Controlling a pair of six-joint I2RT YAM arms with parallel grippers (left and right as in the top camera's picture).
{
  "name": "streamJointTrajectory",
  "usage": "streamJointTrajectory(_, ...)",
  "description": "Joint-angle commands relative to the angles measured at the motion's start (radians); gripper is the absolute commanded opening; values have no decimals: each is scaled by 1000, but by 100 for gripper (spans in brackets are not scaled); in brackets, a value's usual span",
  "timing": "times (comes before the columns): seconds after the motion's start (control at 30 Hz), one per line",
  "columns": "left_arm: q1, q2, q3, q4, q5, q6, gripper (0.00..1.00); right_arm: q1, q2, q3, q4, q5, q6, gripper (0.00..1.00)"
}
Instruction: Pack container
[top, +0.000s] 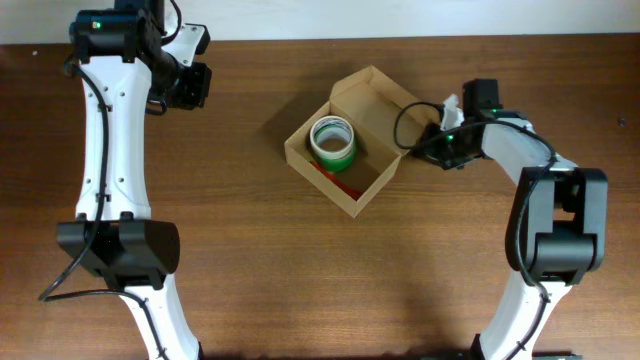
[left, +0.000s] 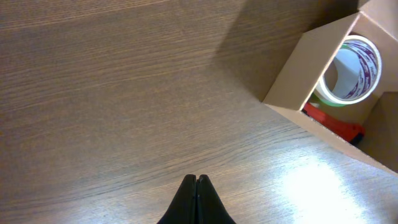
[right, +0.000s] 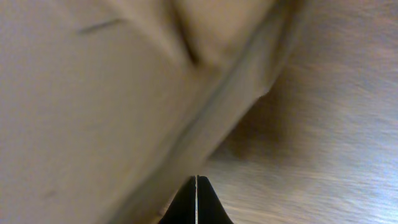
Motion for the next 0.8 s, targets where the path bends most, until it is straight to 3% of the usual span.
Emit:
streamJointTrajectory(0.0, 0, 7, -5, 0, -19, 16, 2, 31, -9, 21, 25, -72, -38, 4)
streamJointTrajectory(0.33, 0, 16, -54, 45, -27, -11, 3, 132, -9, 32, 47, -181, -202, 4)
streamJointTrajectory(0.57, 0, 19, -162, 101, -41, -40, 4, 192, -9, 34, -5, -141, -291, 4)
streamJointTrajectory(0.77, 0, 19, -268, 161, -40, -41, 3, 152, -9, 43, -64, -81, -290, 3)
